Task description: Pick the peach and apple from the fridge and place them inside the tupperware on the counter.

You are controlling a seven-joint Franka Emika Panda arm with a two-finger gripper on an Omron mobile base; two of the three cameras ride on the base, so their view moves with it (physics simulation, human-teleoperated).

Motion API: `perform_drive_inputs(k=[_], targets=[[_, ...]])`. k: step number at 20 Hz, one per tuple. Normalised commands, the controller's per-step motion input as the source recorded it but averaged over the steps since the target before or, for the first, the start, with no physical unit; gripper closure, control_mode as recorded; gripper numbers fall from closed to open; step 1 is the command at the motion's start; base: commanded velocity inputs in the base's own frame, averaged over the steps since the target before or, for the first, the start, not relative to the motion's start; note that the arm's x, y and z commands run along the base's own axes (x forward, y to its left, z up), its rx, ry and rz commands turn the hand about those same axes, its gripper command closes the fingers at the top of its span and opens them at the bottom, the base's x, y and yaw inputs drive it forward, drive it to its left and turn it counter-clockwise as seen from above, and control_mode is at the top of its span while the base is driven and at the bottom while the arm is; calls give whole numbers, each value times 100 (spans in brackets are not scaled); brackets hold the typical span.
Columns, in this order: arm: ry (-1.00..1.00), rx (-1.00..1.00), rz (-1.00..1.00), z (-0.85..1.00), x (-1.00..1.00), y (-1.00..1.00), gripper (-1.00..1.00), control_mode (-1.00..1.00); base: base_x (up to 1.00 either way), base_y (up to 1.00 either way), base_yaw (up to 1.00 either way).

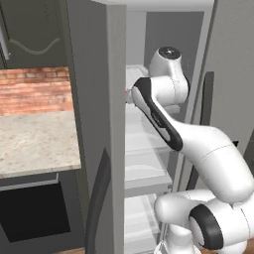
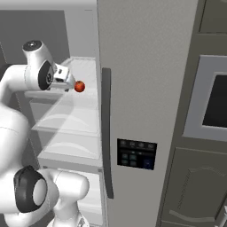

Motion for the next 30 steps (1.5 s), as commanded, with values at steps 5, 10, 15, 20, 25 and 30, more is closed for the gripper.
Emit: perform_drive_inputs(k=[5,10,15,20,25,30], targets=[[0,0,0,2,49,16,-100,-100,0,0,0],[0,0,5,0,41,2,-100,-100,0,0,0],[0,0,1,0,9,-11,-100,-100,0,0,0],[10,-5,0,0,11,-13,-100,-100,0,0,0],[2,-11,0,-3,7,-19,-100,-100,0,0,0],[0,-6,0,-1,4,-25,-100,-100,0,0,0]])
